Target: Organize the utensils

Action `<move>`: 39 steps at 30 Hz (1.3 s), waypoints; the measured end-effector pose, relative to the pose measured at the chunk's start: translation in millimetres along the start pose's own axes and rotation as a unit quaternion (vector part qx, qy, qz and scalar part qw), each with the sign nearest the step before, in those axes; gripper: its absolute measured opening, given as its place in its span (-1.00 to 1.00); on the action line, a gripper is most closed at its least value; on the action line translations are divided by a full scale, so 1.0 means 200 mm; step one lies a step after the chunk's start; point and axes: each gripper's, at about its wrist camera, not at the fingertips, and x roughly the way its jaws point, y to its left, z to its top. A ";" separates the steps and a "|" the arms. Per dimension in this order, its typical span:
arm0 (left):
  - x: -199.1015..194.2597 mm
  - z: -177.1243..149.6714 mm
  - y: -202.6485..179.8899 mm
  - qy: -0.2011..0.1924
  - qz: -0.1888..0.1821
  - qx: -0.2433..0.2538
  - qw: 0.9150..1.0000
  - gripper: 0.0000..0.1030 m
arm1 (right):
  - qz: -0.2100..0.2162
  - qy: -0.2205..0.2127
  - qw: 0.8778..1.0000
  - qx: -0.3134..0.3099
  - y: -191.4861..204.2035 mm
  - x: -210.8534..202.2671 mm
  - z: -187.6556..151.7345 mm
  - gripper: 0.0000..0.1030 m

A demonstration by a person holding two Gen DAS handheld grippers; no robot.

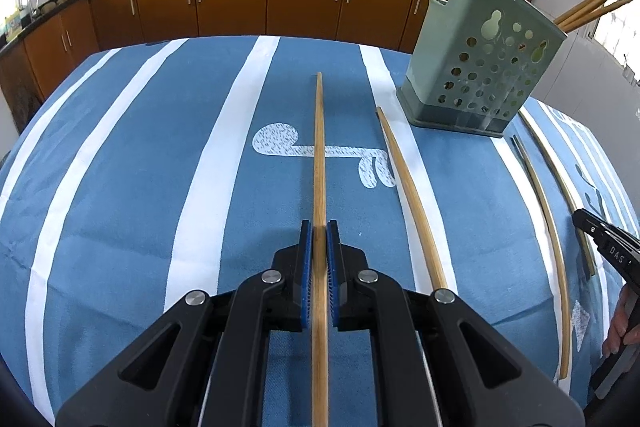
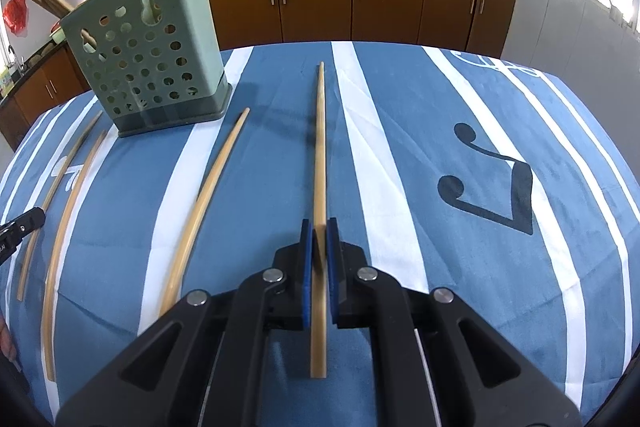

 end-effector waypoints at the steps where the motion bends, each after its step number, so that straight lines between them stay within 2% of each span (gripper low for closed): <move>1: 0.00 0.00 0.01 0.000 -0.003 -0.003 1.000 -0.84 | 0.001 0.000 1.000 0.001 0.00 0.00 0.00 -0.84; 9: 0.00 -0.01 0.04 -0.003 -0.018 -0.037 0.999 -0.84 | 0.001 0.000 1.000 0.001 0.00 0.00 0.00 -0.84; 39: 0.00 -0.01 0.05 -0.004 -0.029 -0.047 0.998 -0.84 | 0.008 0.000 1.000 0.008 0.00 -0.01 0.00 -0.83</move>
